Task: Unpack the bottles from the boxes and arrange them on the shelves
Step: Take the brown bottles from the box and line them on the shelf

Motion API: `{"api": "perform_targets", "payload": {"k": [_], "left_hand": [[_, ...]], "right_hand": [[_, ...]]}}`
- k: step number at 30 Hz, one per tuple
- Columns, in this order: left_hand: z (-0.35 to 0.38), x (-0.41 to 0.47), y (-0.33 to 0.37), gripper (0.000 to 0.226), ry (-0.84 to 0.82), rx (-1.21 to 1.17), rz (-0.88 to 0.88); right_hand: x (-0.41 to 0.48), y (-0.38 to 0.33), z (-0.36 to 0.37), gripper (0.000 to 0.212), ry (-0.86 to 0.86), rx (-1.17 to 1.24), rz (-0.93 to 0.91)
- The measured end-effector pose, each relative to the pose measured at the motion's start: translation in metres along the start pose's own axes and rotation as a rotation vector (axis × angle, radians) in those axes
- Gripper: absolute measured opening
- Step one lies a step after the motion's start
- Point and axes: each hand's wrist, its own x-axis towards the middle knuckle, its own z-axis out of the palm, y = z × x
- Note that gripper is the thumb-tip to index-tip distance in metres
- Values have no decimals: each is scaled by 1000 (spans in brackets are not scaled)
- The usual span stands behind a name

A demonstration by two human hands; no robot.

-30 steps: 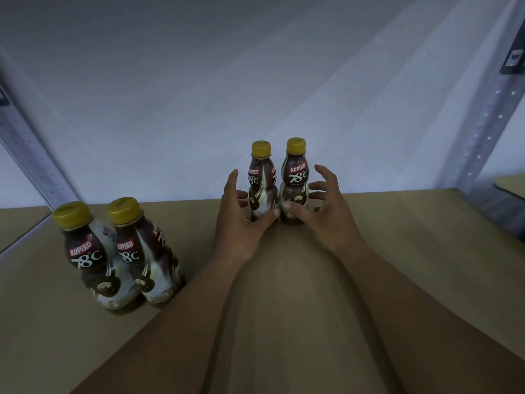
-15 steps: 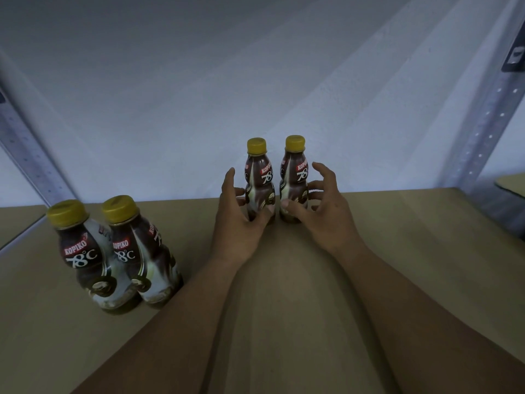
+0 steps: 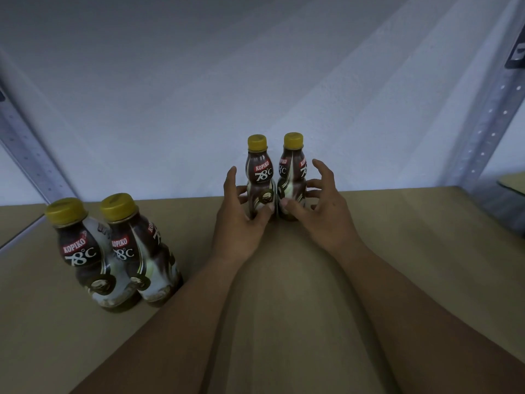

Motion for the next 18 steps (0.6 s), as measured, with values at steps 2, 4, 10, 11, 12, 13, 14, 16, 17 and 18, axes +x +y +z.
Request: {"api": "perform_targets", "payload": {"k": [2, 4, 10, 11, 12, 13, 14, 16, 17, 18], "left_hand": [[2, 1, -1, 102, 16, 19, 0], [3, 3, -1, 103, 9, 38, 0], [5, 5, -1, 98, -4, 53, 12], [4, 5, 0, 98, -5, 48, 10], [4, 4, 0, 98, -5, 42, 6], [3, 4, 0, 98, -4, 36, 0], [3, 3, 0, 97, -3, 32, -7], [2, 3, 1, 96, -7, 29, -11], [2, 3, 0, 95, -9, 29, -10], [2, 3, 0, 94, -10, 29, -9]], "right_hand": [[1, 1, 1, 97, 5, -23, 0], [2, 2, 2, 96, -7, -37, 5], [2, 1, 2, 89, -33, -33, 4], [1, 0, 1, 88, -35, -24, 9], [1, 0, 0, 87, -40, -20, 15], [1, -1, 0, 87, -48, -18, 19], [1, -2, -1, 87, -55, -13, 22], [0, -2, -1, 87, -67, -6, 25], [0, -3, -1, 86, -75, -7, 26], [-1, -3, -1, 86, -84, -13, 25]]}}
